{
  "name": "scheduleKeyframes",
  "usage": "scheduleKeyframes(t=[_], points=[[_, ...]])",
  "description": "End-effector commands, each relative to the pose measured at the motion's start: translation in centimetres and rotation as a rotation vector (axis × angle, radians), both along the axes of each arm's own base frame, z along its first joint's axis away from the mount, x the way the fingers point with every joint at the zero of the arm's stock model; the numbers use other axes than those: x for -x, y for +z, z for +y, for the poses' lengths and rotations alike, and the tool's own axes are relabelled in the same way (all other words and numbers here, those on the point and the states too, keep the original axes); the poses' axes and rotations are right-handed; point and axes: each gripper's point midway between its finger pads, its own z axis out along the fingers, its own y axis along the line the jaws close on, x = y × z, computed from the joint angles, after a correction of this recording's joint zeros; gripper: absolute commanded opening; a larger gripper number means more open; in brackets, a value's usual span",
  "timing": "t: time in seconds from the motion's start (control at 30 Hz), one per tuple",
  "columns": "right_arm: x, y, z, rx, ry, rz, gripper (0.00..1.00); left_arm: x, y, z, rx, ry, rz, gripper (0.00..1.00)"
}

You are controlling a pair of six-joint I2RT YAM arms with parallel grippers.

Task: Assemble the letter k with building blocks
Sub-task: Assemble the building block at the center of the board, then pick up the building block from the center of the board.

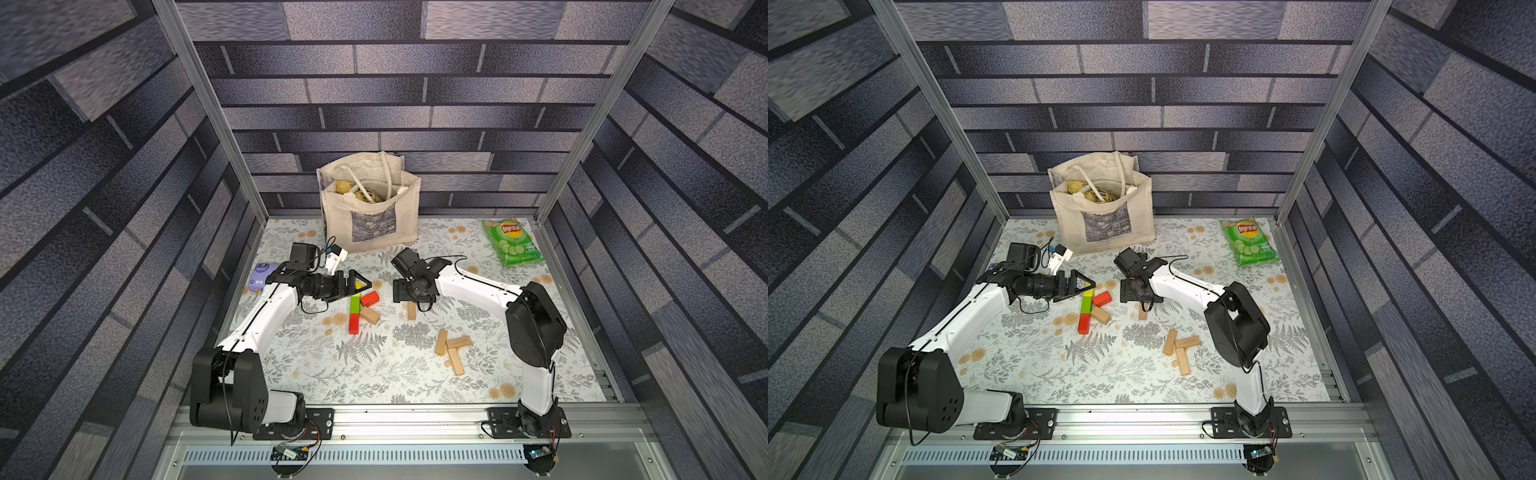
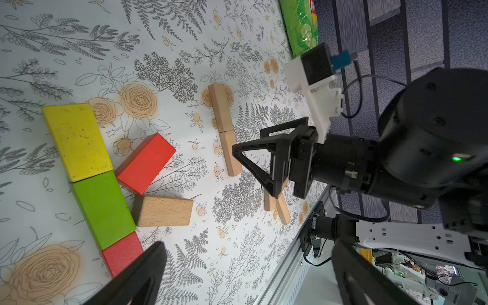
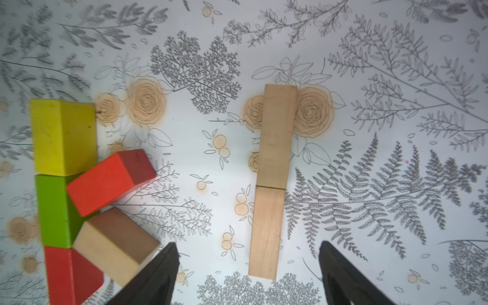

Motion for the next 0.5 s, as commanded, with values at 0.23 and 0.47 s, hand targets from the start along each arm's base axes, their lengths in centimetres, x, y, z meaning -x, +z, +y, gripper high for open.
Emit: scheduleKeyframes(t=[0.23, 0.47], points=[[4.4, 2.6, -4.2, 0.022, -0.049, -0.026, 0.84, 1.4, -0.4, -0.7, -0.098, -0.057, -0.02, 1.0], [8.6, 1.3, -8.2, 0.025, -0.177, -0.001, 0.84, 2.1, -0.4, -1.5, -0.104, -0.083, -0.002, 1.0]])
